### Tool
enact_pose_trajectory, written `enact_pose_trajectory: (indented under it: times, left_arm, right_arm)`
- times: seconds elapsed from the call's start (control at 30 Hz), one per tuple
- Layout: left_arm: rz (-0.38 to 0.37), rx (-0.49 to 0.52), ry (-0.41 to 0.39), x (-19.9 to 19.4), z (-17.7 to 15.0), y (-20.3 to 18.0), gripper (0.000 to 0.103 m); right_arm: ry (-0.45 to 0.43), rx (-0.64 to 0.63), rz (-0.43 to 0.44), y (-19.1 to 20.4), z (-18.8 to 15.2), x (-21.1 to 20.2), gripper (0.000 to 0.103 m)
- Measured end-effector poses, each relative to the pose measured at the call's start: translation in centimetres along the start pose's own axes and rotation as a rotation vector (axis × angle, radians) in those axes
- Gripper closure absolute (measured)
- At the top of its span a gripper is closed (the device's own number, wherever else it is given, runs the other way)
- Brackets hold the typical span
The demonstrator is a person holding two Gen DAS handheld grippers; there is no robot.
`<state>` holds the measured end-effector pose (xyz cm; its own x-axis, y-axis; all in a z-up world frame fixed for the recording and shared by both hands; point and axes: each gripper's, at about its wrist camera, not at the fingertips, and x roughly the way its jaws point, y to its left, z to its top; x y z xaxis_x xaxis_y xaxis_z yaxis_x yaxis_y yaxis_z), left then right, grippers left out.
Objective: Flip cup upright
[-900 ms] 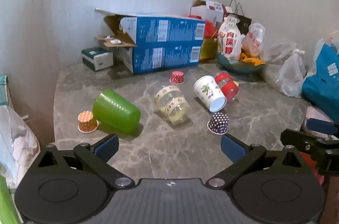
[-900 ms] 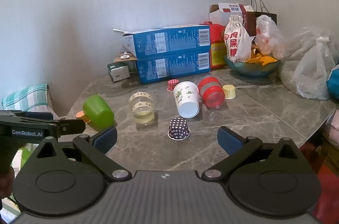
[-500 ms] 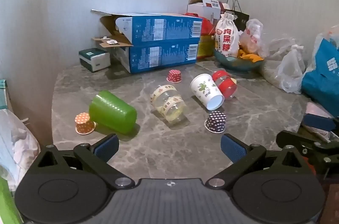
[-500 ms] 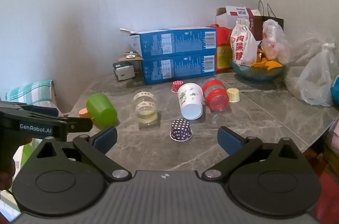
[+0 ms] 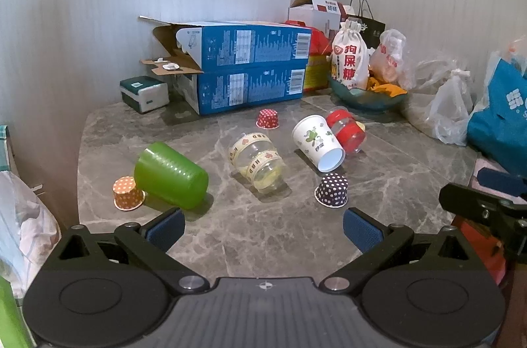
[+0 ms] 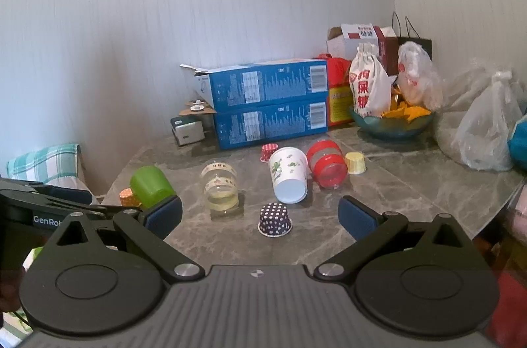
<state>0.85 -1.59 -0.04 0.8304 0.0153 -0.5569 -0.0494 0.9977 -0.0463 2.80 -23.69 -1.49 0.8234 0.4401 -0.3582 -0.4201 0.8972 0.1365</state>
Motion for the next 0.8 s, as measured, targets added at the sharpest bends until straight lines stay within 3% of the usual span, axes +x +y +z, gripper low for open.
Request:
enact_pose_trajectory:
  times: [0.2, 0.53, 0.8]
  left_arm:
    - [0.006, 0.009, -0.025, -0.07, 0.07, -0.31, 0.000]
    - [-0.001, 0.011, -0.046, -0.13, 0.18, -0.52, 0.000]
    - [-0.058, -0.013, -0.031, 0.15, -0.09, -0.48, 0.000]
  right_arm:
    - [0.020, 0.064, 0.066, -0.84, -0.11, -0.12, 0.001]
    - [0.044, 0.034, 0.040, -0.54, -0.39, 0.33, 0.001]
    - [0.057, 0.042, 0.049, -0.88, -0.44, 0.56, 0.001]
